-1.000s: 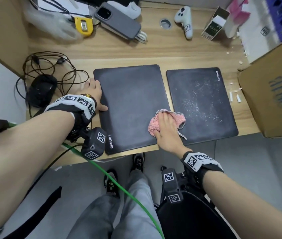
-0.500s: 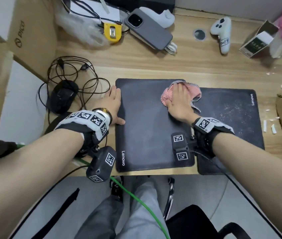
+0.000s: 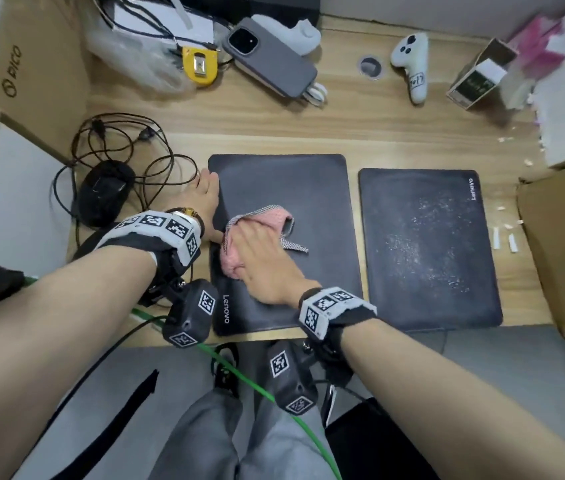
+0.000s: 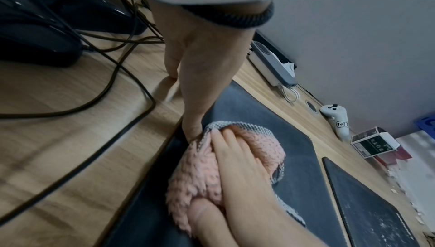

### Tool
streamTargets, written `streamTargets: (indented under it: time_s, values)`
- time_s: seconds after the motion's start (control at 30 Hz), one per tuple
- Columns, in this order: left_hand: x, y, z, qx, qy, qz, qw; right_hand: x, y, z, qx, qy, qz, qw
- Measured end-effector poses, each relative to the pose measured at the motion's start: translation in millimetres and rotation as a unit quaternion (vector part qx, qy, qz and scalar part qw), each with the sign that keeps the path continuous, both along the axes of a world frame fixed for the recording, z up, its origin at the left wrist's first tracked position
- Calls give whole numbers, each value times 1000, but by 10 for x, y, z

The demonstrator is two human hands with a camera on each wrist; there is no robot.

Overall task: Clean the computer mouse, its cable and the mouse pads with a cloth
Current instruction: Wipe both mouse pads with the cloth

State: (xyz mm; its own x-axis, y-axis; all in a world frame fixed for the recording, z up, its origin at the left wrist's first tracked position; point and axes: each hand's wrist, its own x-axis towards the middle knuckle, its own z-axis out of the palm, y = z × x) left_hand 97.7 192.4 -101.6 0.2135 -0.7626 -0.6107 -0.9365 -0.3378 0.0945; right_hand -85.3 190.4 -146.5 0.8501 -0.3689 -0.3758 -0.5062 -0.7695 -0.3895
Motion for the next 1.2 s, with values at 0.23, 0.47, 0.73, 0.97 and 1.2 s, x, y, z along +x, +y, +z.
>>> streamTargets:
  time_s: [0.23,0.47,0.73,0.97,1.2]
  values:
    - [51,11,-69,-10,10,12,1000,-605,-222,51,23,-27,-106,994]
    - [-4,92,-92,-41,-17,-8,999,-1165,-13,119,-25,18,-266,963]
    - [-94,244,-48,-59,6,31,998,-311,751,86,13,2,-80,997]
    - [-47,295,-75,-70,17,94,993,-921,427,165,29,-38,-152,987]
    - [3,265,-119,-33,1,65,997,-751,-124,57,7,11,-133,991]
